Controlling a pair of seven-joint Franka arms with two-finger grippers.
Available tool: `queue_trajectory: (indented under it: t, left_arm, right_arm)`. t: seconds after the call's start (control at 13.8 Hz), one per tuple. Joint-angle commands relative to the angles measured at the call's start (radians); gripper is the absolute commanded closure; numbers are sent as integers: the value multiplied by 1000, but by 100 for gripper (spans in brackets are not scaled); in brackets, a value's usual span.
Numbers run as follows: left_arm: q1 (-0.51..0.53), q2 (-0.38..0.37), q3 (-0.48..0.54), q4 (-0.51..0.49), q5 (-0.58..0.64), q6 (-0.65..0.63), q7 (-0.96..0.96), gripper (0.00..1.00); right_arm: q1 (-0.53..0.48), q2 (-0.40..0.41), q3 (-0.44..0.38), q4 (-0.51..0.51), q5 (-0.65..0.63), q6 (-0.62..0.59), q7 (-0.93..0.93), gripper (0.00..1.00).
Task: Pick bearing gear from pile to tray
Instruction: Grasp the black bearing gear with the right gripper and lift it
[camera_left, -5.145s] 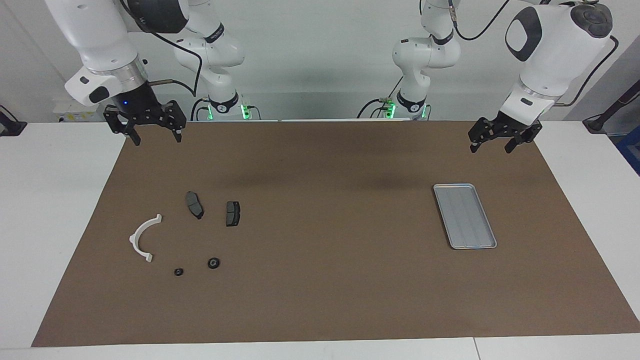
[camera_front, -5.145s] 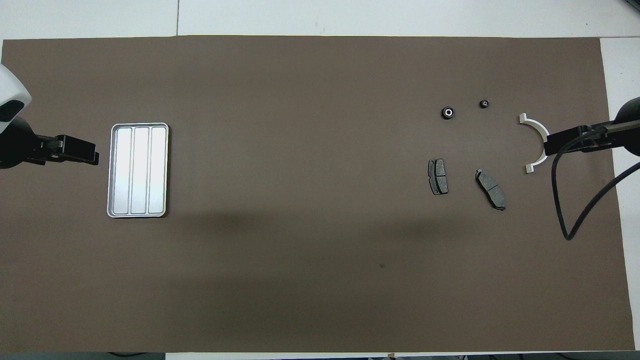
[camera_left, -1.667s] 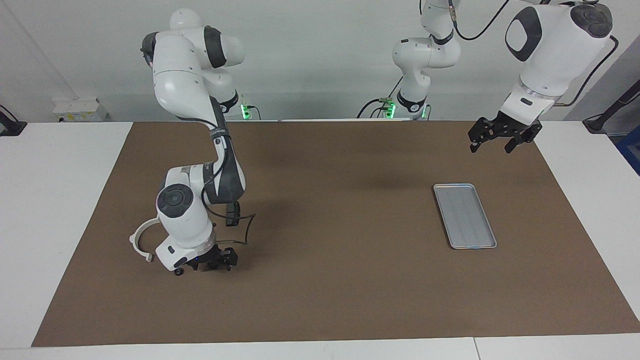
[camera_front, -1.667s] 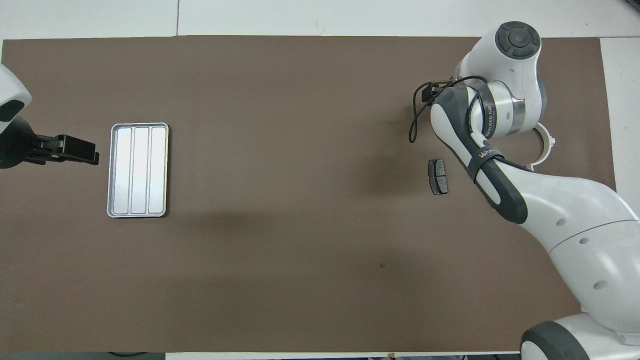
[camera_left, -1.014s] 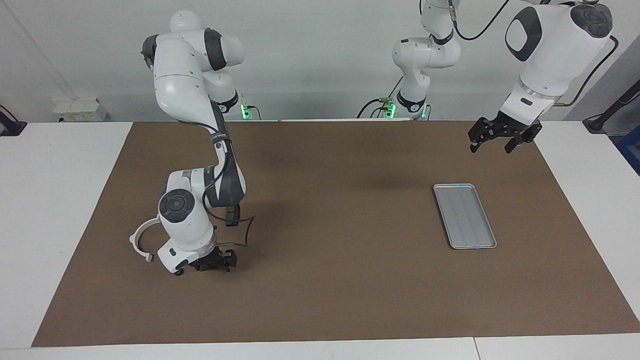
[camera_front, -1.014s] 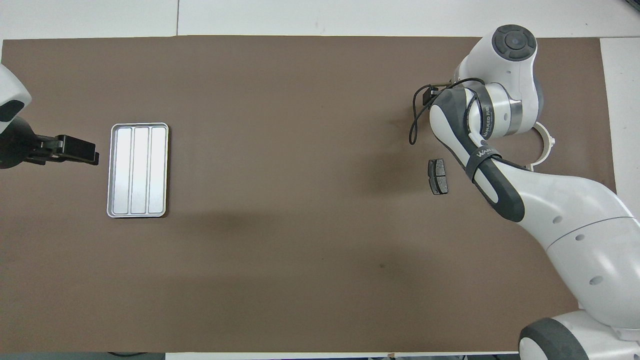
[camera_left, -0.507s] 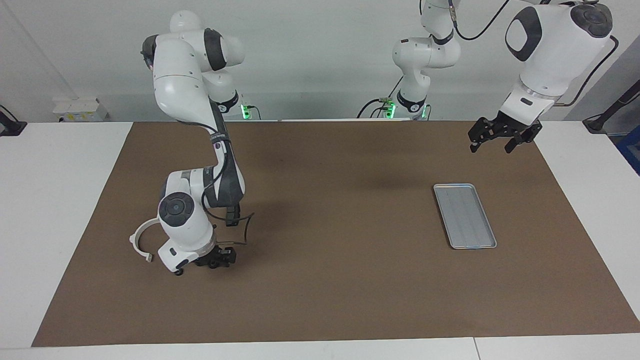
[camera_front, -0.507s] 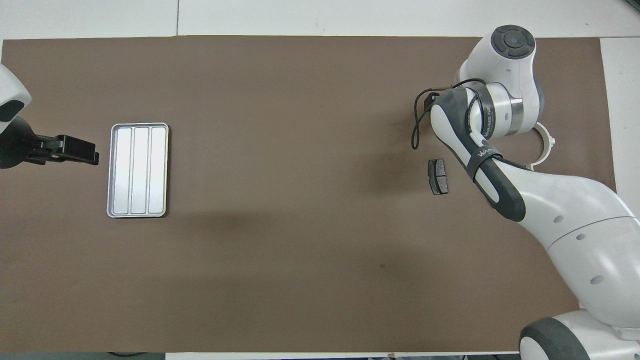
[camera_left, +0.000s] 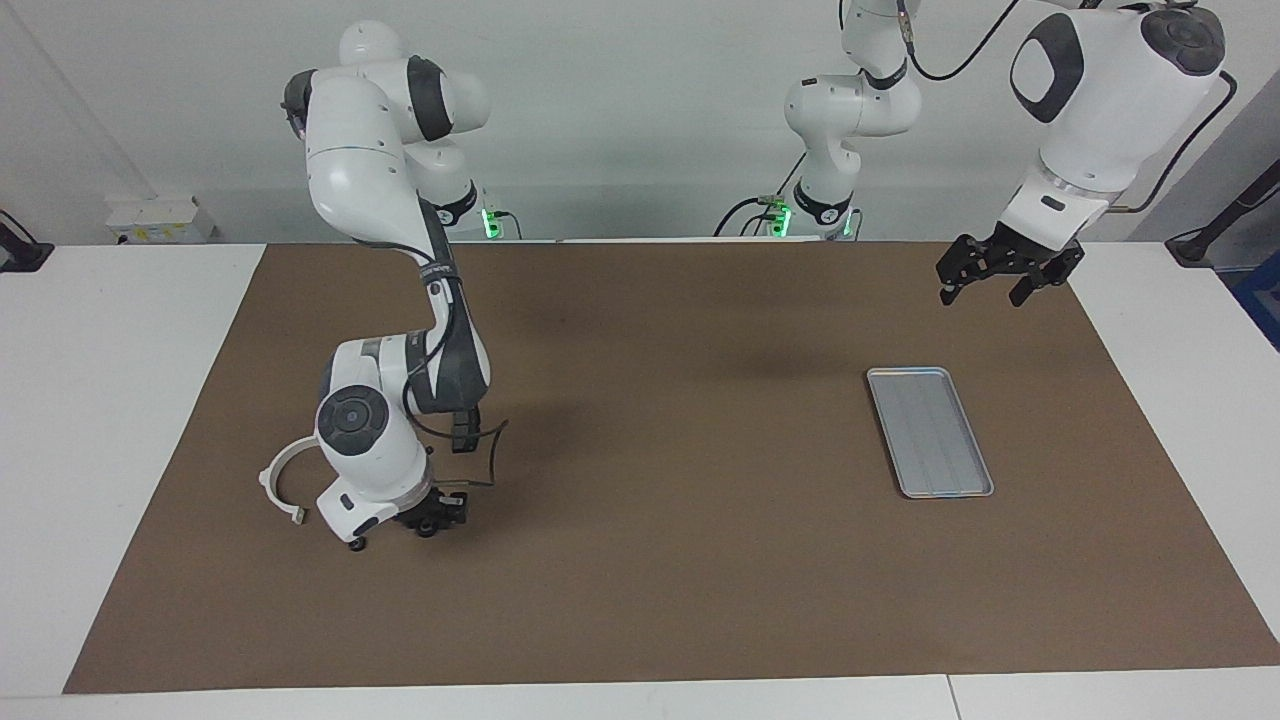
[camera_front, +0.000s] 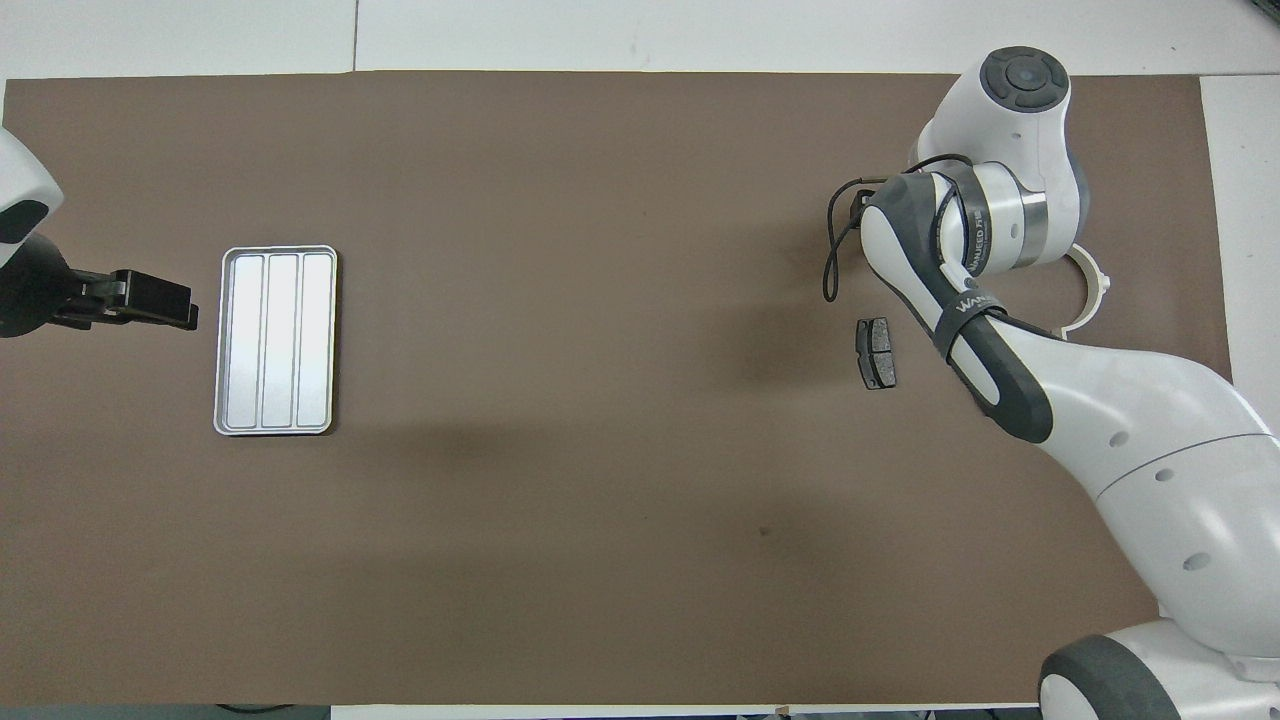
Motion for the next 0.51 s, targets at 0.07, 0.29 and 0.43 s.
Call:
queue_trajectory:
  t: [0.07, 0.29, 0.43]
  left_arm:
    - [7, -20, -4, -17, -5, 10, 12, 0]
    - [6, -20, -4, -17, -5, 10, 12, 0]
    - [6, -20, -4, -17, -5, 12, 12, 0]
  right_arm:
    - [-10, 27, 15, 8, -15, -7, -11, 86]
    - [-5, 22, 17, 14, -13, -39, -11, 96]
    - [1, 22, 20, 78, -10, -111, -3, 98]
